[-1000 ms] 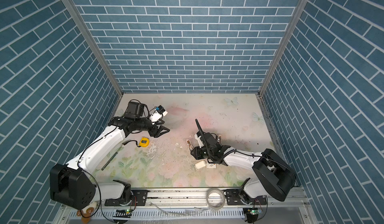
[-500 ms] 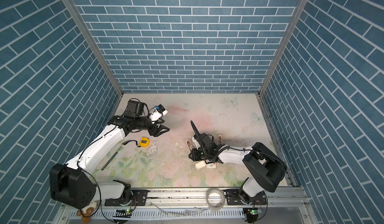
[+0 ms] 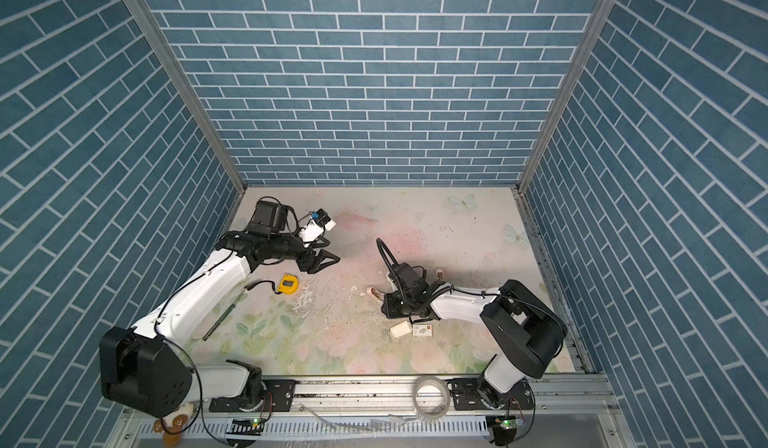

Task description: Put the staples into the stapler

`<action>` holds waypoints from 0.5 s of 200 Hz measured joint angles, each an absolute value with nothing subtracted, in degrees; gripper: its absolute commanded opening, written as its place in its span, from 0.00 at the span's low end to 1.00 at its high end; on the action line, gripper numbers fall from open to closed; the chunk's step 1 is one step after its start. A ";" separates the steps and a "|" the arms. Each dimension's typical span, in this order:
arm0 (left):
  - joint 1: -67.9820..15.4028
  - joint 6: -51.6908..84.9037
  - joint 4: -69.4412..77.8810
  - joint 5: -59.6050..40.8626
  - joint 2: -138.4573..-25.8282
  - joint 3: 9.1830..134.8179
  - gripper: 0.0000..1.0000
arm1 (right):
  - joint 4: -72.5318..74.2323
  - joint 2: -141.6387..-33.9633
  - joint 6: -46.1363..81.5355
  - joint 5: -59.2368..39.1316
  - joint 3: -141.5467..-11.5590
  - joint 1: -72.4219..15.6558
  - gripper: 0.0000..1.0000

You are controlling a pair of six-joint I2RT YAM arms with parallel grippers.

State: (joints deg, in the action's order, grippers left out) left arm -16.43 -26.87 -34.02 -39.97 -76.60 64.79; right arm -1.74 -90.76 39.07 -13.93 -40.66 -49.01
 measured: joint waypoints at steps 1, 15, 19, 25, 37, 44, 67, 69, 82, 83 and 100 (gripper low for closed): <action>-16.43 -26.87 -34.04 -39.99 -76.60 64.79 0.72 | -1.74 -90.78 39.07 -13.93 -40.71 -48.99 0.27; -16.64 -27.49 -34.17 -40.27 -76.86 64.77 0.71 | -1.69 -91.35 38.65 -14.15 -41.25 -48.47 0.27; -16.75 -27.73 -34.26 -40.34 -76.97 64.75 0.71 | -1.63 -91.46 38.63 -14.22 -41.36 -48.34 0.27; -16.93 -28.08 -34.44 -40.45 -77.19 64.71 0.70 | -1.50 -91.53 38.52 -14.39 -41.41 -48.21 0.27; -17.45 -29.04 -34.70 -40.64 -77.58 64.31 0.69 | -1.52 -91.48 38.50 -14.76 -41.41 -48.01 0.27; -17.78 -29.52 -34.94 -40.80 -77.80 64.01 0.69 | -1.50 -91.35 38.50 -14.96 -41.34 -47.90 0.27; -19.22 -31.53 -36.18 -41.60 -79.18 63.26 0.68 | -1.39 -88.38 38.57 -15.94 -39.16 -47.31 0.27; -19.33 -31.66 -36.27 -41.65 -79.29 63.26 0.67 | -1.39 -87.90 38.57 -16.14 -38.83 -47.27 0.27; -20.45 -33.08 -36.97 -41.85 -80.64 63.26 0.67 | -1.78 -84.03 38.74 -16.75 -36.58 -46.78 0.27; -20.49 -33.15 -36.99 -41.87 -80.73 63.26 0.67 | -1.80 -83.79 38.74 -16.80 -36.47 -46.74 0.27; -21.96 -34.59 -37.54 -42.35 -82.46 62.98 0.67 | -2.11 -77.69 39.16 -17.32 -33.61 -44.66 0.26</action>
